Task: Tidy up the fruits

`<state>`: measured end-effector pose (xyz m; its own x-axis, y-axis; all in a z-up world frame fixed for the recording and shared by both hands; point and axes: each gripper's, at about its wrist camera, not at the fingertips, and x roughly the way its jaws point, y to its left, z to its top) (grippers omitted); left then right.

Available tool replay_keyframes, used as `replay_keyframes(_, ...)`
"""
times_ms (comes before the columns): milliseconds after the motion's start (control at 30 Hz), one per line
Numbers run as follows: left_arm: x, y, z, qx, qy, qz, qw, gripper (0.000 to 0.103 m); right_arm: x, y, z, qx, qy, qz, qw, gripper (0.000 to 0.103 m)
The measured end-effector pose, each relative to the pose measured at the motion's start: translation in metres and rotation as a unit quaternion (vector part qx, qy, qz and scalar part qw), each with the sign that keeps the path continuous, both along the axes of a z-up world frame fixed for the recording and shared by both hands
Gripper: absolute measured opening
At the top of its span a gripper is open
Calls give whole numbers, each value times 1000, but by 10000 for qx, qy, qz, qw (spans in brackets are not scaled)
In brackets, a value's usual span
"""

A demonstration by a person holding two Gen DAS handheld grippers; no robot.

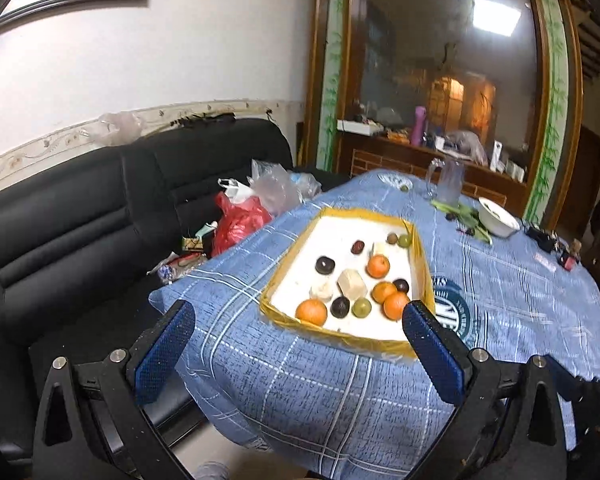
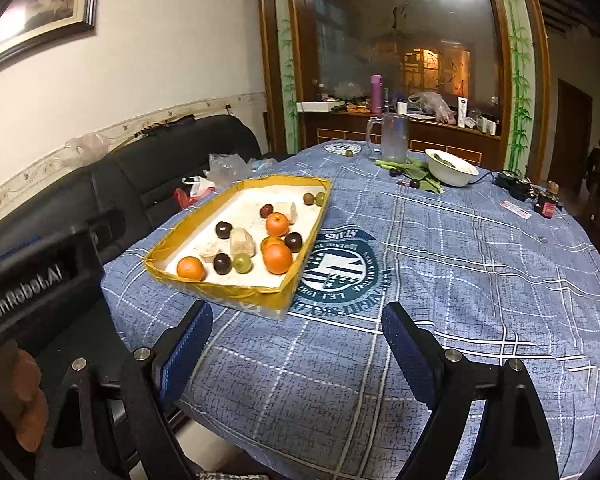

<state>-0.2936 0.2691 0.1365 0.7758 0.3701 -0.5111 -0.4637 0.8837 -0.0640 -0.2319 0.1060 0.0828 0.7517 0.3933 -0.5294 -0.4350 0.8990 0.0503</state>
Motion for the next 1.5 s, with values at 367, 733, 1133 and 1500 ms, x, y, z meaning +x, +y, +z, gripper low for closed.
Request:
replay_keyframes(367, 6, -15, -1, 168, 149, -293, 9993, 103, 9, -16, -1, 23, 144, -348, 9993, 90)
replay_keyframes(733, 13, -12, -9, 115, 408, -388, 9983, 103, 6, 0, -4, -259, 141, -231, 9993, 90)
replay_keyframes(1133, 20, -5, -27, -135, 652, -520, 9964, 103, 12, 5, -13, -302, 284, -299, 9987, 91)
replay_keyframes(1500, 13, -11, -20, -78, 476, -663, 9966, 103, 7, 12, -16, -375, 242, -209, 9988, 91)
